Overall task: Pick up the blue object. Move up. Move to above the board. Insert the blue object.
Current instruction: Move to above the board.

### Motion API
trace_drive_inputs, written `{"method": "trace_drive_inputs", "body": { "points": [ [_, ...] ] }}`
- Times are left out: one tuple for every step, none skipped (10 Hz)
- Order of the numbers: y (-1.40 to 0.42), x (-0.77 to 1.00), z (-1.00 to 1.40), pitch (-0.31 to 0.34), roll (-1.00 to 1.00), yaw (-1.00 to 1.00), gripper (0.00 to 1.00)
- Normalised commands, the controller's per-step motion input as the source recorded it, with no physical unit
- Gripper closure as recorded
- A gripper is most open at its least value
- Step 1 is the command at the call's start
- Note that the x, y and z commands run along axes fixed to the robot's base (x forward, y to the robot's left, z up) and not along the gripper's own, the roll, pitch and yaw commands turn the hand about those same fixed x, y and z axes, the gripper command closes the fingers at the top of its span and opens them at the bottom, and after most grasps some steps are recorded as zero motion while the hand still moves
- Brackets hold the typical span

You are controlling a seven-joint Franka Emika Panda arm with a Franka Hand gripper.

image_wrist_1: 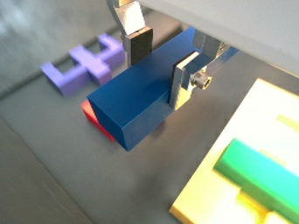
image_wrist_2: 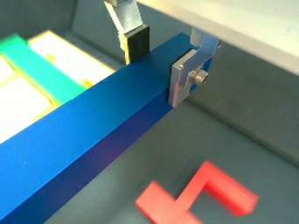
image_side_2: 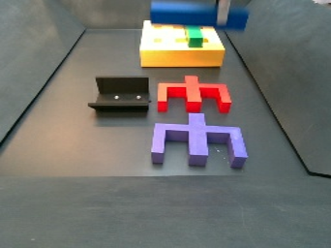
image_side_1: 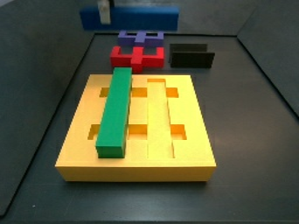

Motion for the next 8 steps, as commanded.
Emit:
{"method": "trace_drive_inputs", "body": {
  "points": [
    [-0.01,0.01,1.4,0.044,-0.02,0.0,1.0],
    [-0.01,0.02,1.4,0.077,-0.02,0.0,1.0],
    [0.0,0.03,1.4,0.08,-0.03,0.0,1.0],
    [0.0,0.02,0.66,0.08,-0.03,0.0,1.0],
    [0.0,0.03,0.27,0.07,-0.03,0.0,1.0],
    [-1.4,0.8,0.35,0.028,0.01,1.0,1.0],
    [-1.4,0.79,0.32,0.031,0.02,1.0,1.0],
    [-1.4,0.89,0.26,0.051,0.03,1.0,1.0]
  ]
}}
